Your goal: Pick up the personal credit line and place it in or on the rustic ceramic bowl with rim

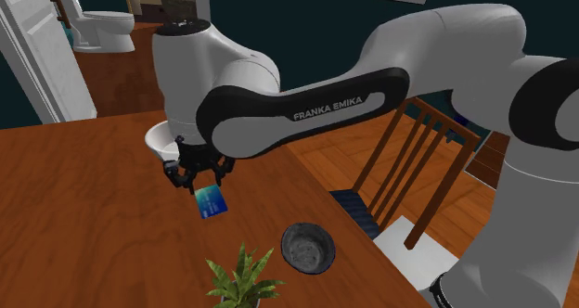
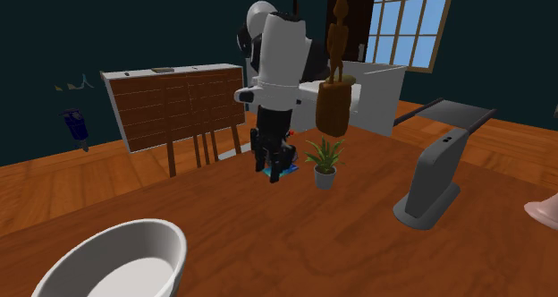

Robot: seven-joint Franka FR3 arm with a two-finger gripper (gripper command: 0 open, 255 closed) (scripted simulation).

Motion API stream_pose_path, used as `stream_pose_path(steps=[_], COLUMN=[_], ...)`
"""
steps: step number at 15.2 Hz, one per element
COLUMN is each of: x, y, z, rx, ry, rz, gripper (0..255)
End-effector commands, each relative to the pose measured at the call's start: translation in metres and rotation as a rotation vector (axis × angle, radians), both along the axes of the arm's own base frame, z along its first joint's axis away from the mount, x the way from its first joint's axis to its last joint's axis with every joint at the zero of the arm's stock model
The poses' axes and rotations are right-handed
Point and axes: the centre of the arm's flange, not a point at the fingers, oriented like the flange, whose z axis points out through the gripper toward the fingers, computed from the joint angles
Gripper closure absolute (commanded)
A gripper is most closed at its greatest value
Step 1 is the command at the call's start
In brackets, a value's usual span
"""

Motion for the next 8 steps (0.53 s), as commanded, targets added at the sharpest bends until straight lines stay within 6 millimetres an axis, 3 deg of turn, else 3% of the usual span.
stream_pose_path(steps=[1,7,8], x=[-0.001,-0.001,-0.011], y=[0.000,0.000,-0.009], z=[0.011,0.040,0.040], rx=[0.000,0.000,0.000], ry=[0.000,0.000,0.000], rz=[0.000,0.000,0.000], gripper=[255,255,255])
